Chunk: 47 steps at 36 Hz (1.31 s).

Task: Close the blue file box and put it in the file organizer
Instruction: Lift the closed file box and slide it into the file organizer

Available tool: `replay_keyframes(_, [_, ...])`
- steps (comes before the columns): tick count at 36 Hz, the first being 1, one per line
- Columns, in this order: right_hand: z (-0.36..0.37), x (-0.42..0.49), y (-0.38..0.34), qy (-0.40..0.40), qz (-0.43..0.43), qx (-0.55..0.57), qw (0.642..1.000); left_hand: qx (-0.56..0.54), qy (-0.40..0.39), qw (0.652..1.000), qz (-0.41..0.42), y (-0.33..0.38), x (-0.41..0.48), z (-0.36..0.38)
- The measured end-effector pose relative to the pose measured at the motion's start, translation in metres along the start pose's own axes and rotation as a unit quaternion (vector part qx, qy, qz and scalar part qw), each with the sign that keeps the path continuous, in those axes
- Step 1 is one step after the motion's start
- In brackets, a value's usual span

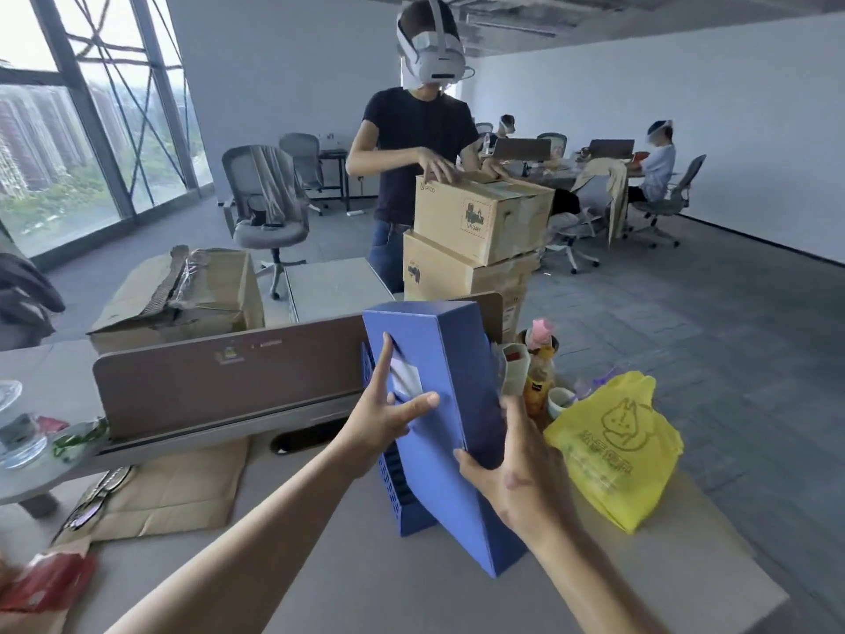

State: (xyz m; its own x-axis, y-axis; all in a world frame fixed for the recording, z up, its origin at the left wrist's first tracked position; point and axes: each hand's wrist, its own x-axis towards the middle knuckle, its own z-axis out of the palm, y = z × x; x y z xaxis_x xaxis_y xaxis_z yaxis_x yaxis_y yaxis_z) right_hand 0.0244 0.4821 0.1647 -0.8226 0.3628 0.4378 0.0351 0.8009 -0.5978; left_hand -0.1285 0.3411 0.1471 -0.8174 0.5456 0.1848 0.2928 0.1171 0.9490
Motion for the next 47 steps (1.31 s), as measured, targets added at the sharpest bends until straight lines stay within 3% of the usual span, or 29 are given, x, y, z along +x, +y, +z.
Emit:
replay_keyframes(5, [0.012,0.001,0.004,0.018,-0.003,-0.051,0.999,-0.077,-0.022,0.994,-0.072,-0.001,0.016,0.002])
replay_keyframes(9, [0.029,0.005,0.012,-0.003,0.018,-0.019,1.0,-0.109,-0.045,0.988,-0.1,0.003,0.025,-0.005])
replay_keyframes(20, [0.068,0.038,0.014,-0.011,0.055,0.01,0.998,-0.022,-0.116,0.986,-0.12,0.01,0.061,-0.045])
replay_keyframes(34, [0.155,0.024,0.047,-0.005,0.192,0.168,0.967,0.083,-0.117,0.988,-0.066,-0.035,0.066,-0.046])
replay_keyframes(47, [0.202,-0.001,0.076,-0.015,0.208,0.188,0.96,0.103,-0.087,0.987,-0.087,-0.074,0.049,-0.038])
